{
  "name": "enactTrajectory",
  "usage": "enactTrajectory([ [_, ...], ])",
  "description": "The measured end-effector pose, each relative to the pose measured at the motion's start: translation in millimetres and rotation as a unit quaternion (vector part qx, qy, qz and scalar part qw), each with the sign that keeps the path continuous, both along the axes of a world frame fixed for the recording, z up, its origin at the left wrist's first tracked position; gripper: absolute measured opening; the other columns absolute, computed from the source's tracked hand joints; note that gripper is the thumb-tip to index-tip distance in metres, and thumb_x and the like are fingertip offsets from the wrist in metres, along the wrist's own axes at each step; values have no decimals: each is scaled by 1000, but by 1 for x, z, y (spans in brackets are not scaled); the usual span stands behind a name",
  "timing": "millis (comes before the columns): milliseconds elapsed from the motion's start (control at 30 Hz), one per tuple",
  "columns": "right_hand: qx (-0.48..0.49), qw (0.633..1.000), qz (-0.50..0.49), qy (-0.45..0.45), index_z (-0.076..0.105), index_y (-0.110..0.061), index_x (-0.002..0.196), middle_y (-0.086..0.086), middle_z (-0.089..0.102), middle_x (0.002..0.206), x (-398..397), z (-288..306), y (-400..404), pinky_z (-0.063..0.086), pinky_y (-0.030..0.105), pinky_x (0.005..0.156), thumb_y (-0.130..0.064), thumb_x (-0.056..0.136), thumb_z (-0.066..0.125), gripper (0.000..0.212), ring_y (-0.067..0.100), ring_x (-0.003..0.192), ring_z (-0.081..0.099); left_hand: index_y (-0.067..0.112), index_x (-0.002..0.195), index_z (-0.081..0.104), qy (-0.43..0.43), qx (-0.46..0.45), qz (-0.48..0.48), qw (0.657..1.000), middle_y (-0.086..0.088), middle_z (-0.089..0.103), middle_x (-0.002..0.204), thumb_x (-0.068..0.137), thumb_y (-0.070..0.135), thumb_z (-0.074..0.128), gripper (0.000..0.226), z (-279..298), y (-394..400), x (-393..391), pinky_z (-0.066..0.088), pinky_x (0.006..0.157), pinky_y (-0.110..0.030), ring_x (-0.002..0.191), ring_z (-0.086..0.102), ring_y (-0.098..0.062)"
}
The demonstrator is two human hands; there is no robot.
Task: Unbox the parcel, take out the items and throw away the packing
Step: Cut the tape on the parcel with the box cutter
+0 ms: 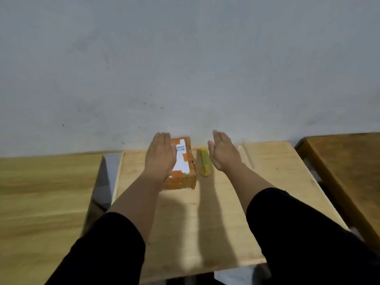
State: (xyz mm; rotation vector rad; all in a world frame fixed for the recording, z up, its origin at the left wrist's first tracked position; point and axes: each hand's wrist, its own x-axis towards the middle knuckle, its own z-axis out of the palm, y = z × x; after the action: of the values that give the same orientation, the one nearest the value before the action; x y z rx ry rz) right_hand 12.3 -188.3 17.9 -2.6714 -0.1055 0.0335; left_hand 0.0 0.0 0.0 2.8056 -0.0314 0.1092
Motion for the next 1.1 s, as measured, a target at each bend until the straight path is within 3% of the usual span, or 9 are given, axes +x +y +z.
enactTrajectory([
  [67, 0, 1000, 0, 26, 19, -5, 144, 13, 25, 152, 3, -22, 0, 22, 35, 113, -29, 100, 26, 51, 24, 141, 20, -7, 129, 39, -18, -26, 2, 999, -26, 46, 133, 98, 19, 35, 41, -29, 7, 2, 30, 112, -44, 129, 37, -39],
  [133, 4, 999, -3, 53, 19, -5, 144, 14, 27, 150, 2, -55, 0, 24, 34, 112, -29, 99, 27, 52, 25, 140, 22, -9, 123, 45, 16, -15, -2, 1000, -28, 51, 128, 94, 16, 44, 38, -60, 12, -1, 38, 105, -49, 122, 44, -43],
  [200, 8, 998, -7, 69, 20, -5, 144, 15, 31, 147, 6, -85, -1, 26, 34, 110, -30, 99, 29, 53, 27, 137, 25, -1, 131, 35, 32, -65, 48, 996, -21, 39, 139, 93, 19, 45, 45, -79, 12, -2, 36, 107, -47, 130, 35, -36],
  [367, 6, 998, -22, 64, 16, -7, 144, 16, 34, 141, 18, -141, -1, 32, 39, 103, -35, 97, 33, 57, 31, 127, 31, 8, 146, 4, 33, -104, 81, 991, -9, 2, 157, 97, 28, 35, 61, -116, 12, 4, 13, 117, -38, 144, 2, -22],
  [500, -36, 998, -35, 27, 18, -9, 144, 15, 40, 132, 33, -170, 0, 34, 41, 92, -40, 95, 37, 61, 32, 117, 36, 10, 146, 3, 10, -109, 102, 989, -6, -1, 157, 96, 29, 36, 63, -132, 10, 8, 18, 112, -32, 144, 3, -19],
  [600, -37, 998, -43, 23, 19, -11, 144, 17, 43, 123, 46, -180, -1, 36, 42, 88, -41, 93, 42, 64, 34, 110, 38, 9, 146, 9, -15, -106, 109, 988, -8, 5, 157, 96, 27, 37, 60, -134, 7, 7, 24, 109, -33, 143, 10, -21],
  [800, -47, 998, -35, 10, 16, -19, 145, 17, 51, 108, 54, -182, -5, 39, 37, 70, -33, 95, 40, 58, 31, 94, 47, 7, 146, 11, -23, -80, 113, 990, -11, 9, 156, 96, 30, 33, 59, -133, 4, 7, 21, 99, -24, 142, 14, -23],
  [933, 46, 998, -48, -2, 8, -27, 146, 13, 59, 94, 55, -171, -9, 38, 33, 64, -28, 97, 37, 57, 30, 84, 55, 8, 146, 8, -2, -96, 106, 990, -9, 4, 157, 97, 28, 36, 60, -129, 6, 8, 19, 102, -25, 143, 8, -21],
  [1100, 156, 986, -53, 7, 6, -25, 147, 18, 63, 114, 60, -142, 11, 35, 29, 65, -38, 95, 32, 59, 37, 88, 61, 7, 146, 11, -1, -117, 109, 987, -11, 5, 157, 97, 28, 37, 59, -122, 13, 12, 22, 103, -28, 143, 9, -23],
])
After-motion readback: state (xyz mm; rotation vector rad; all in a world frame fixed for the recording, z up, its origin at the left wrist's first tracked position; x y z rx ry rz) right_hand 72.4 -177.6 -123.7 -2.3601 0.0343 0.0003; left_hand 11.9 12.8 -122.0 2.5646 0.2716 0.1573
